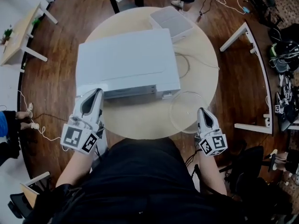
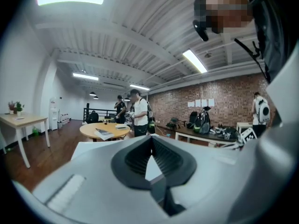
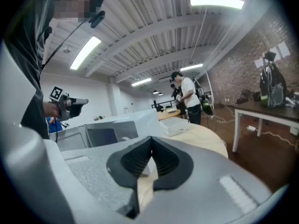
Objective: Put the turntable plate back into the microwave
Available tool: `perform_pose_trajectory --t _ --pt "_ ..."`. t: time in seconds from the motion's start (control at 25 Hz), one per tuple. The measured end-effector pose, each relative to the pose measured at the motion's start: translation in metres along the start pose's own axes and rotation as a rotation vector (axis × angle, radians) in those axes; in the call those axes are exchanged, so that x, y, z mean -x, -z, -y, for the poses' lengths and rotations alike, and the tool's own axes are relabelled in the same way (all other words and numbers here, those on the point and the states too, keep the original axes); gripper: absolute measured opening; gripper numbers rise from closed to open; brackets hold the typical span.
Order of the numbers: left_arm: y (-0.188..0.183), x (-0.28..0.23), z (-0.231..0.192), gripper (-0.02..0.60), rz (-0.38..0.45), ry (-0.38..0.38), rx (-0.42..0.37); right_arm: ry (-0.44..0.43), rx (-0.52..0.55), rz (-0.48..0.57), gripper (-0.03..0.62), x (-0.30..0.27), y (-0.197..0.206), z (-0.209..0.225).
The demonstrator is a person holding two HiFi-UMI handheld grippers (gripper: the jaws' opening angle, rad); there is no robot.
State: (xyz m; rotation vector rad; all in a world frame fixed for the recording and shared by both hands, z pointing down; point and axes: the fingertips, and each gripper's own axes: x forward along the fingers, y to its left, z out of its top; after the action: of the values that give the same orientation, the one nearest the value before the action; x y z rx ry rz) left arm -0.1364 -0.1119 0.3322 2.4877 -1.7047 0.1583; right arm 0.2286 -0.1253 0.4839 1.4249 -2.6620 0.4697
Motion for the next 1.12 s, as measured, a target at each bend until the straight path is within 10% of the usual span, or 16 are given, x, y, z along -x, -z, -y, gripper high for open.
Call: perform_pose_trajectory --t 0.32,1.12 --pt "0.001 -0.009 0.009 -0.002 0.001 0.033 -0.013 0.069 -0.089 -0.144 0.030 0.030 0.089 0.034" --pt "-0.013 -0.043 0.044 -0.002 -0.026 0.106 -0.064 0.282 -0.324 -0.169 0.201 0.072 0.155 0.098"
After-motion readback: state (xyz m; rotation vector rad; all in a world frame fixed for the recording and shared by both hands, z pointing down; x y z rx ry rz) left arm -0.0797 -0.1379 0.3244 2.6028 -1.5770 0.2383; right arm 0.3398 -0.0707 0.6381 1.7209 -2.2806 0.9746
